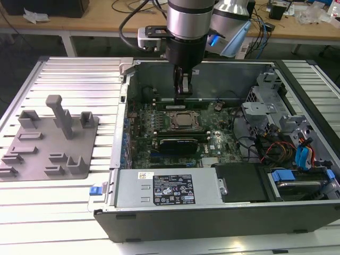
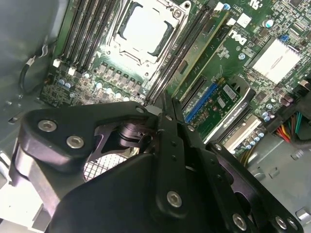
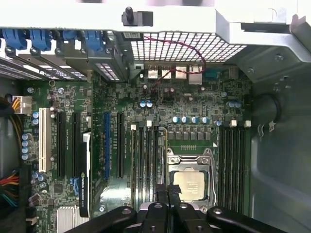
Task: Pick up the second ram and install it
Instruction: 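Insert the second ram into the second slot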
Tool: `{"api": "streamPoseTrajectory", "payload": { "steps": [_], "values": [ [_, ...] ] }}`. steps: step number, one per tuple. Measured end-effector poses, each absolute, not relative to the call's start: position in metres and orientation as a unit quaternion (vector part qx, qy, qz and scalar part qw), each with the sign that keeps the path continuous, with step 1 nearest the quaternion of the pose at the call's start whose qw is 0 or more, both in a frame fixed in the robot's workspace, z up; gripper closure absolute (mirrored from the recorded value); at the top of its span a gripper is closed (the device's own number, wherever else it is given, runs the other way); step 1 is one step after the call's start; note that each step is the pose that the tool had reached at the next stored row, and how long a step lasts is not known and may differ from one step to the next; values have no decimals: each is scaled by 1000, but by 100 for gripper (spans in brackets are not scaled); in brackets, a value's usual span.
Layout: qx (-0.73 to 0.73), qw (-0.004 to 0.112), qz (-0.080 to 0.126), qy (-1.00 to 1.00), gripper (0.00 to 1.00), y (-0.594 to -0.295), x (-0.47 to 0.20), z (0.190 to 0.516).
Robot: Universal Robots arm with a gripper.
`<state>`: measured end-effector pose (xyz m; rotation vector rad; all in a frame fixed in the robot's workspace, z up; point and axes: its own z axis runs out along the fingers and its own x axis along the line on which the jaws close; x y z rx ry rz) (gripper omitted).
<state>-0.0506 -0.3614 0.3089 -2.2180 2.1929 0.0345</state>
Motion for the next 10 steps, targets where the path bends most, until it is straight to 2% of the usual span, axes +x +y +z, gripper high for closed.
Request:
{"api": "streamPoseTrajectory", "payload": {
  "steps": [10],
  "values": [
    [-711,12,11,703,91,-361,-51,289]
  ]
}}
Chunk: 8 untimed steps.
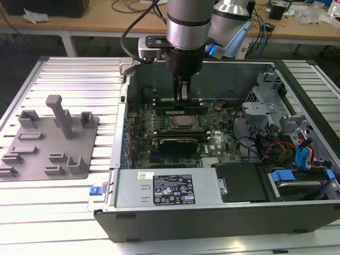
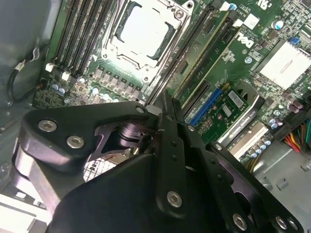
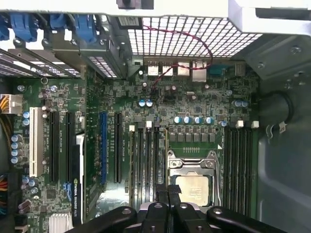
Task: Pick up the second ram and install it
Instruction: 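Insert the second ram into the second slot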
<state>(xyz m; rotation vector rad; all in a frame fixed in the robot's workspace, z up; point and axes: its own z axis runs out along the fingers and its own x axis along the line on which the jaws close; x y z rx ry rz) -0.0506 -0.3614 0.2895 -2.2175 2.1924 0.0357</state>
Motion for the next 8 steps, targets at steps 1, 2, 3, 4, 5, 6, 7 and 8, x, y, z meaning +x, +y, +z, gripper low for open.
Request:
{"api": "streamPoseTrajectory", "payload": {
  "steps": [1,2,3,4,5,6,7,8],
  "values": [
    [-711,12,11,703,91,-361,-51,287],
    [-711,12,11,703,91,-361,-51,285],
    [-711,12,11,703,91,-361,-51,283],
    [-711,12,11,703,91,-361,-51,282],
    [-711,12,11,703,91,-361,-51,281],
    [-711,12,11,703,91,-361,-51,280],
    [-711,12,11,703,91,-361,-51,280],
    [-711,12,11,703,91,-361,-51,279]
  ]
}}
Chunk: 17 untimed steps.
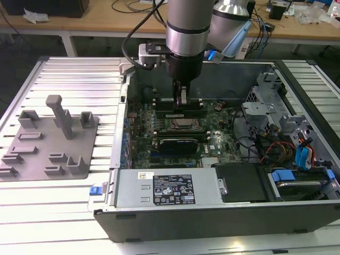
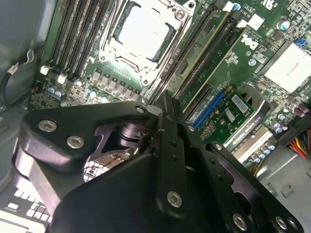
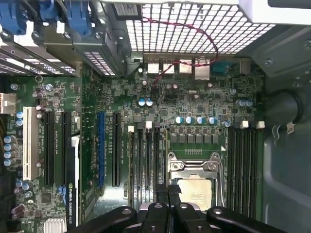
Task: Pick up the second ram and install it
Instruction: 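Insert the second ram into the second slot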
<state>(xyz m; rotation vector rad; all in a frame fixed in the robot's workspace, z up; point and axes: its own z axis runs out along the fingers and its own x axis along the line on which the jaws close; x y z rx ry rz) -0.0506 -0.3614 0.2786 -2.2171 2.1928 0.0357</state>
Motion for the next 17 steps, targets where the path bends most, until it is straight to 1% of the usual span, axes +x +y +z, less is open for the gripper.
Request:
{"api": "streamPoseTrajectory", "payload": {
  "steps": [17],
  "values": [
    [-711,11,11,703,91,-363,-51,269]
  ]
}}
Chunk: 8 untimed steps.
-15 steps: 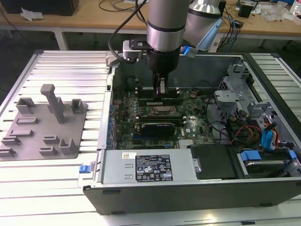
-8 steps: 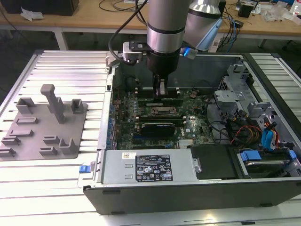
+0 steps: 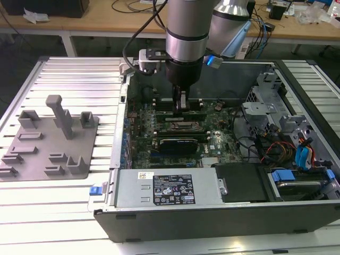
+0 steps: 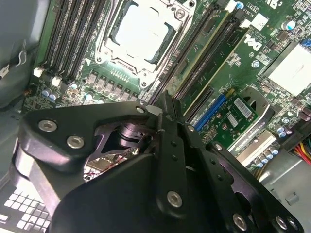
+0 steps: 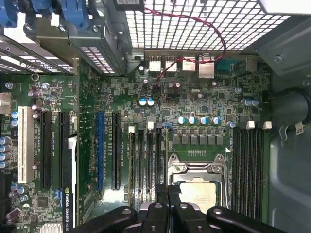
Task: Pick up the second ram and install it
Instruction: 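Insert the second ram into the second slot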
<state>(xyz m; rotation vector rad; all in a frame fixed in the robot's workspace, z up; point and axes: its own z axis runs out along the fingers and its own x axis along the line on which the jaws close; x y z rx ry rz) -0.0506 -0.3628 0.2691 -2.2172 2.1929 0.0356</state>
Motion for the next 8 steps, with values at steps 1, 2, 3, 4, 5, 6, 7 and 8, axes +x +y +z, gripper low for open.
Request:
{"api": "streamPoseTrajectory", "payload": {
  "steps": [1,2,3,4,5,6,7,8],
  "values": [
    [-711,12,11,703,91,-363,-51,269],
    [-711,12,11,703,91,-363,-51,268],
    [-711,12,11,703,91,-363,-51,267],
    [-711,12,11,703,91,-363,-51,266],
    [-711,12,11,703,91,-363,-51,266],
    [-711,12,11,703,91,-363,-51,264],
    [-711,11,11,703,91,-363,-51,264],
    [-711,11,11,703,91,-363,-51,263]
  ]
}}
